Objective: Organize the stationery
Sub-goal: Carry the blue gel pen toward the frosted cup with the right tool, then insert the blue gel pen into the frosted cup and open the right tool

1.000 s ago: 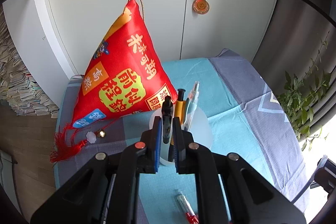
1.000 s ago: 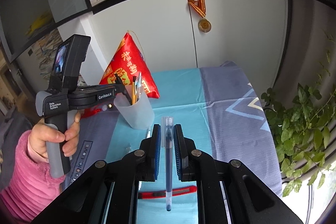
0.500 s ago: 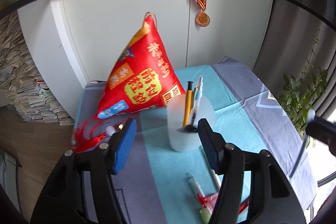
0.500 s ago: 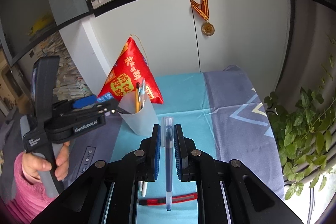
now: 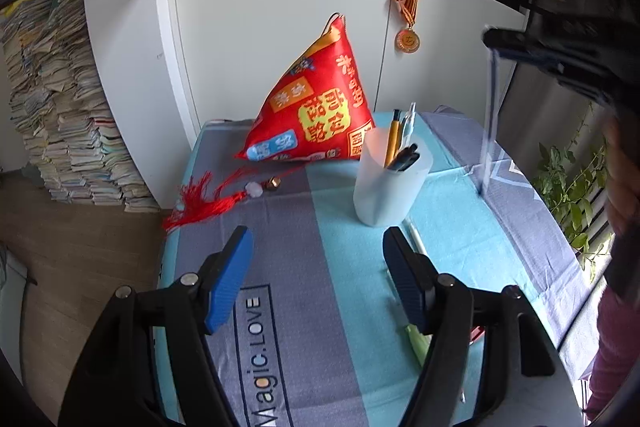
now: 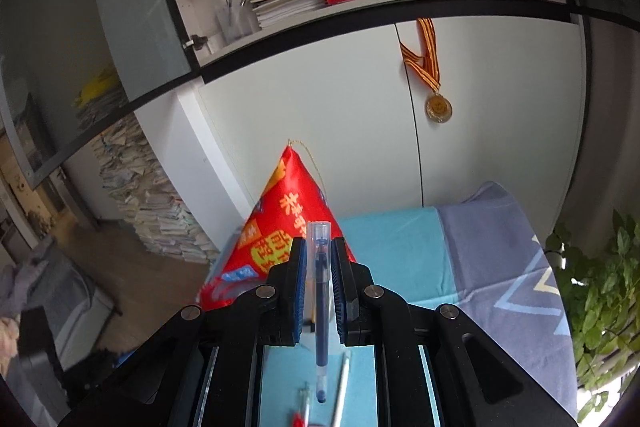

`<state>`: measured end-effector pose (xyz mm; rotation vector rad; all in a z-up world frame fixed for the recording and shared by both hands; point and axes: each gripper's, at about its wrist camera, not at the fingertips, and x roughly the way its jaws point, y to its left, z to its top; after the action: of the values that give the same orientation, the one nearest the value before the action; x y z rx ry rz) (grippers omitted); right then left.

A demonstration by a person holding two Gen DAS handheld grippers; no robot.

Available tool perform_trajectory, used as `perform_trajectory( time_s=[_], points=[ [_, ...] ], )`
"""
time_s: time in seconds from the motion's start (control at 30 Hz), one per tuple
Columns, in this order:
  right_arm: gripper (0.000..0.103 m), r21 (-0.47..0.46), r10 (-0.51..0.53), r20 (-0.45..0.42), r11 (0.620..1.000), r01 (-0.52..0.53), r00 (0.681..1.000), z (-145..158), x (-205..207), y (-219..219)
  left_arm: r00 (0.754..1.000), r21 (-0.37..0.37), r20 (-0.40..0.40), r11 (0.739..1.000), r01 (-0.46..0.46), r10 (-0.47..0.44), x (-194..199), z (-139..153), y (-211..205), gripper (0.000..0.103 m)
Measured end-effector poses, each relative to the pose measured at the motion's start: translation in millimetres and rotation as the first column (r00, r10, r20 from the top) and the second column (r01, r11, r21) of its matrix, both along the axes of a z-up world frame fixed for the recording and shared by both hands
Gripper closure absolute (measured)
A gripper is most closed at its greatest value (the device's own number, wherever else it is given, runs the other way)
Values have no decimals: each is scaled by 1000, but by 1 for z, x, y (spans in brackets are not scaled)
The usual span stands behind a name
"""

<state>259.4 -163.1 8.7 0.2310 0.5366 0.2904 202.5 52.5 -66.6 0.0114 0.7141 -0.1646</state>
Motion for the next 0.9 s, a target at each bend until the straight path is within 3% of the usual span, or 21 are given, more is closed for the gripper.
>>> perform_trajectory(
  time_s=[0.23, 0.43, 0.9],
  points=[
    [90, 45, -56, 31, 998, 55, 998, -7, 46, 13, 999, -11, -18, 999, -40, 40, -8, -7, 18, 36],
    [90, 5, -80, 55, 997, 80, 995, -24, 55, 26, 997, -24, -42, 997, -68, 67, -3, -14, 27, 36],
    [90, -15, -66, -64, 998, 65, 996, -65, 46, 21, 996, -23, -93, 1000, 2, -4, 3, -29, 8, 36]
  ],
)
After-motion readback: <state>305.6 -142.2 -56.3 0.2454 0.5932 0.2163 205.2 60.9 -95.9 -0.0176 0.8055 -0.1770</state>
